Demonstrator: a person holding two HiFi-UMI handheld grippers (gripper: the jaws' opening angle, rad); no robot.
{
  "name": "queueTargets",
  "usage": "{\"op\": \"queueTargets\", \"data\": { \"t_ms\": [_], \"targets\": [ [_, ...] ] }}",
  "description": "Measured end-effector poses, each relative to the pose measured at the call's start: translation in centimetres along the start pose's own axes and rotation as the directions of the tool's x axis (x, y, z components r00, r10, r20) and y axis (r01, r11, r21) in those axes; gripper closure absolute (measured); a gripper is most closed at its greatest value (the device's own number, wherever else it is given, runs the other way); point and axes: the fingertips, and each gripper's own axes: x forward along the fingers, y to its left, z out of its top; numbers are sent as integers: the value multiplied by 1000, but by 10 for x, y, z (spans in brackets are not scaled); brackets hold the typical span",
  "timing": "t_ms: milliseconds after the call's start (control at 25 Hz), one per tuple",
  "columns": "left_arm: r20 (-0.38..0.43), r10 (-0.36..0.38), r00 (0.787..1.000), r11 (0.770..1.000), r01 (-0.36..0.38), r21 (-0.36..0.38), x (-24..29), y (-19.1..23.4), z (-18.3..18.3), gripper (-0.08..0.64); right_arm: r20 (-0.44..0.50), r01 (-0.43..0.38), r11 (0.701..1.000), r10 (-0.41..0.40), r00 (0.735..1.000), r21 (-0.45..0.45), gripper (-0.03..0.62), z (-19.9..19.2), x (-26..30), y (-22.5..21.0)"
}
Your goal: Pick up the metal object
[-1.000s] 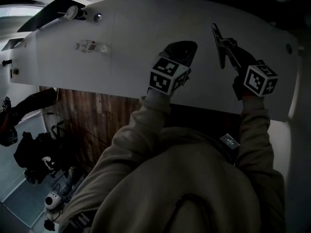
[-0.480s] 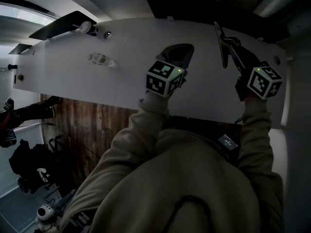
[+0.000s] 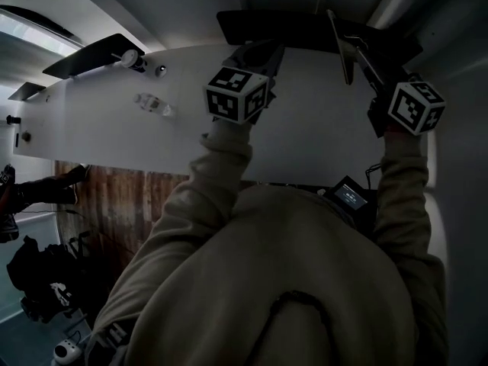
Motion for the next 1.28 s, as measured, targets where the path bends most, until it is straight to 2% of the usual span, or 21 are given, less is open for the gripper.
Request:
{"op": "queueTargets", "data": {
  "t_ms": [240,400,720,880,1280],
  "targets": [
    [54,-55,997,997,52,59,16,-22,49,565,99,27,998,-21,995,-65,565,60,-25,-2],
    [100,-61,993,994,52,94,17,-26,88,565,143,29,994,-14,990,-105,565,94,-34,5],
    [145,-73,987,985,49,167,12,-37,117,565,208,3,986,32,978,-166,565,113,-40,26],
    [172,-67,983,977,30,209,3,-43,134,565,225,15,979,32,974,-203,565,119,-45,37],
    [166,-75,983,977,39,212,-3,-53,140,565,211,-15,980,58,976,-200,565,123,-49,51]
  ]
}}
